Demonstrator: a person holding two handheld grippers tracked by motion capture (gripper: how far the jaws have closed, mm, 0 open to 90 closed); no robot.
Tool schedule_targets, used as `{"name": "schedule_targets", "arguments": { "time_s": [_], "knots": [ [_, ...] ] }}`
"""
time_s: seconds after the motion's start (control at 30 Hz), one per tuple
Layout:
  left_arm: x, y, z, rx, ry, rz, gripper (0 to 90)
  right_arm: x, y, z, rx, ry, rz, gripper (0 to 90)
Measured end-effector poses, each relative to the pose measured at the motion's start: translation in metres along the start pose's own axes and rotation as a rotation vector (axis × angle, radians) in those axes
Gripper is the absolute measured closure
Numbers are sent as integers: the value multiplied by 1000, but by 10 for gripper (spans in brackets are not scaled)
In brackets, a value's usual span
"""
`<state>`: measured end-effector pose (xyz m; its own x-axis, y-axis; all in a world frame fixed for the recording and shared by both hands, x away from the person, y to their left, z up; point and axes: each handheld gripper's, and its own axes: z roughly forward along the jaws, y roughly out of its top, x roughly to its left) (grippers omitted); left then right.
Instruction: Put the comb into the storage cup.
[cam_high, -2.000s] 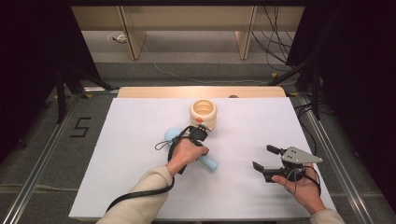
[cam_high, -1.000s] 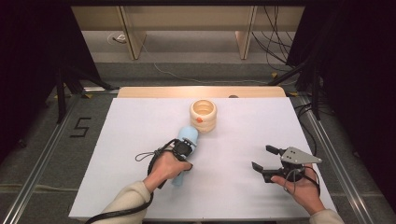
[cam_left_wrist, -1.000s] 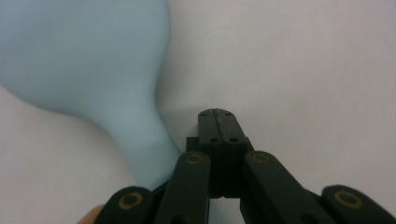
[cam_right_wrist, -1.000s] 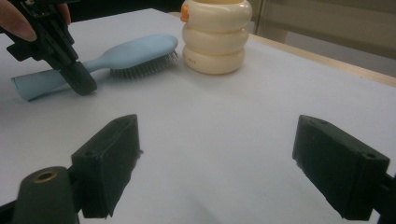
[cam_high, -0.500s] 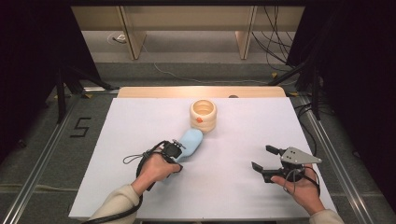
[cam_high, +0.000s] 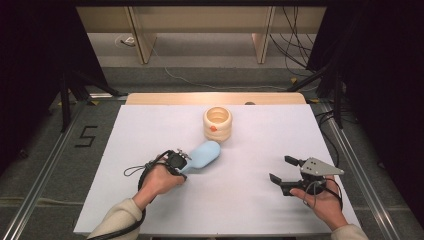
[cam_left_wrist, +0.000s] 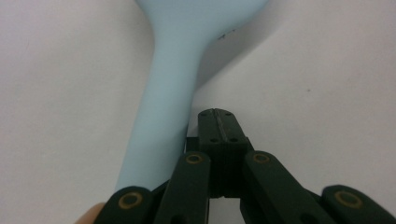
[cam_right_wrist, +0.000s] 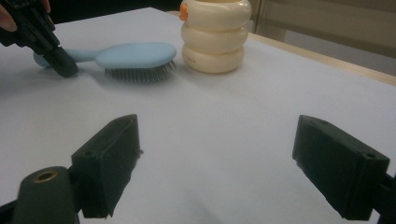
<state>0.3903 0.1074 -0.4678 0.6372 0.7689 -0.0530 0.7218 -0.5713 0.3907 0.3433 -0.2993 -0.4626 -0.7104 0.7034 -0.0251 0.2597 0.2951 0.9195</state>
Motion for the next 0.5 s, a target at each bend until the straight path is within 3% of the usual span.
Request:
{"name": "schedule_targets", "arguments": {
  "time_s": [0.13,0.4,0.5],
  "knots": [
    [2,-3,-1,-9,19,9,899,0,0,0,2,-1,-1,160],
    [3,-8,-3,-35,20,44,898,1,0,0,1,0,-1,160],
    [3,-11,-3,-39,13,37,896,0,0,1,1,0,-1,160]
  ]
}}
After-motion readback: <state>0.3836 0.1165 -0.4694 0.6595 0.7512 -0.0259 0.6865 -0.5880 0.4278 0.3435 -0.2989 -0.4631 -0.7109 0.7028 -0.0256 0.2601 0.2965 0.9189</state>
